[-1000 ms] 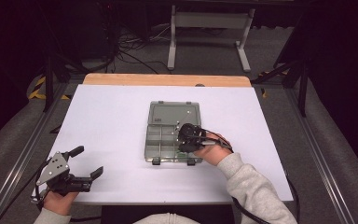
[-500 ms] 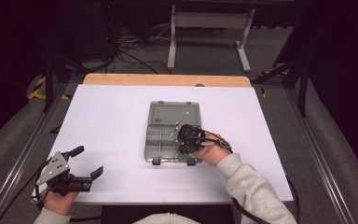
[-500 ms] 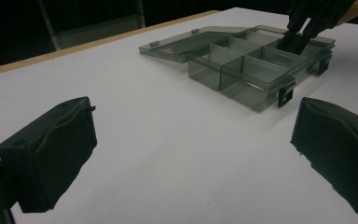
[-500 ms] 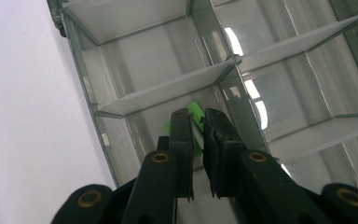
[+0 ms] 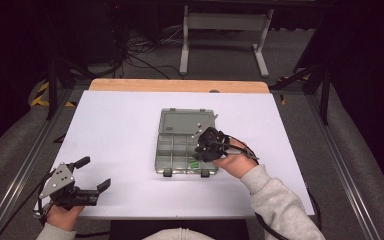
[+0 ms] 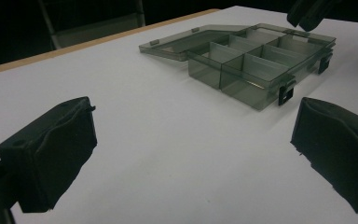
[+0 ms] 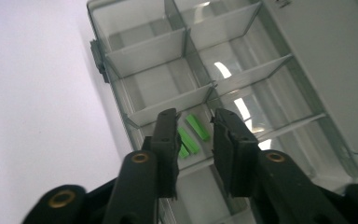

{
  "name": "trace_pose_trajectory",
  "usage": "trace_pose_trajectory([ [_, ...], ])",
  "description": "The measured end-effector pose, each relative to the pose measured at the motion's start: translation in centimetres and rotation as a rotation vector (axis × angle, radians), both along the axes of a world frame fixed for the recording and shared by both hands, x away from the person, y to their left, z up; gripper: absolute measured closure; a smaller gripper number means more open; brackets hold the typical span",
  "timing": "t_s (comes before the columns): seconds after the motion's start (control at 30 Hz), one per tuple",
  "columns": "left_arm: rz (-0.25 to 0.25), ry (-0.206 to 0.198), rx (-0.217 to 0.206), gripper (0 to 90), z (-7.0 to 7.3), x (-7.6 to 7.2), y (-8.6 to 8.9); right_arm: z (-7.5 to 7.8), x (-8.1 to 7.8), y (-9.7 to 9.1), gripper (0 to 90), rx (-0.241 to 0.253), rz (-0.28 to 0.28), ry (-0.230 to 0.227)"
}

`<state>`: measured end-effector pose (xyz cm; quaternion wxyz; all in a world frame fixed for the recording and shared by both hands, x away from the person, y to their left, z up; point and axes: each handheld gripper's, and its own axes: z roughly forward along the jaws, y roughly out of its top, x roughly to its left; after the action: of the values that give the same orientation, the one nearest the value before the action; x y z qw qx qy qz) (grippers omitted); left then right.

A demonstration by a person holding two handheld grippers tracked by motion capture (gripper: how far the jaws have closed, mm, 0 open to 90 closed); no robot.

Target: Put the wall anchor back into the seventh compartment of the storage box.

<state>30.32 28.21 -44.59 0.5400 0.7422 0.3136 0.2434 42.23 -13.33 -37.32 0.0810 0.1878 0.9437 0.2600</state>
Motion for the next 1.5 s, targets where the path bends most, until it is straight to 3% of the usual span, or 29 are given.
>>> trace_pose_trajectory([
  [0.17, 0.007, -0.001, -0.009, 0.4, 0.0, -0.1, 0.1, 0.9, -0.9, -1.7, 55.3, 0.101, -0.032, -0.047],
  [0.27, 0.0, 0.0, 0.002, 0.4, 0.0, 0.0, -0.1, 1.5, -1.3, -2.7, 44.9, 0.167, -0.049, -0.064],
  [0.3, -0.001, -0.002, 0.001, 0.4, 0.1, 0.0, -0.2, 1.9, -1.6, -3.3, 37.7, 0.205, -0.051, -0.087],
  [0.53, -0.003, 0.001, 0.0, 0.4, 0.0, 0.1, -0.3, 2.6, -3.2, -5.4, 18.6, 0.308, -0.066, -0.144],
  [0.57, -0.004, 0.0, 0.002, 0.4, 0.0, 0.1, -0.3, 2.6, -3.2, -5.4, 18.6, 0.308, -0.066, -0.144],
  [0.7, -0.005, 0.003, 0.005, 0.4, 0.1, 0.1, -0.3, 2.2, -4.3, -7.4, 11.9, 0.397, -0.097, -0.19],
  [0.8, -0.005, 0.004, 0.002, 0.4, 0.1, 0.1, -0.3, 1.9, -4.7, -8.1, 7.8, 0.432, -0.106, -0.215],
  [0.93, -0.009, 0.012, 0.008, 0.4, 0.1, 0.1, -0.3, 1.3, -5.2, -9.6, 3.1, 0.506, -0.096, -0.248],
  [1.2, -0.007, 0.01, 0.006, 0.4, 0.1, 0.1, -0.4, -0.5, -6.2, -12.0, 2.1, 0.592, -0.088, -0.29],
  [1.3, -0.009, 0.01, 0.007, 0.4, 0.0, 0.1, -0.5, -1.4, -6.6, -13.2, 1.6, 0.652, -0.123, -0.295],
  [1.5, -0.009, 0.006, -0.002, 0.3, 0.0, 0.1, -0.5, -2.6, -7.4, -14.3, 0.6, 0.66, -0.175, -0.348],
])
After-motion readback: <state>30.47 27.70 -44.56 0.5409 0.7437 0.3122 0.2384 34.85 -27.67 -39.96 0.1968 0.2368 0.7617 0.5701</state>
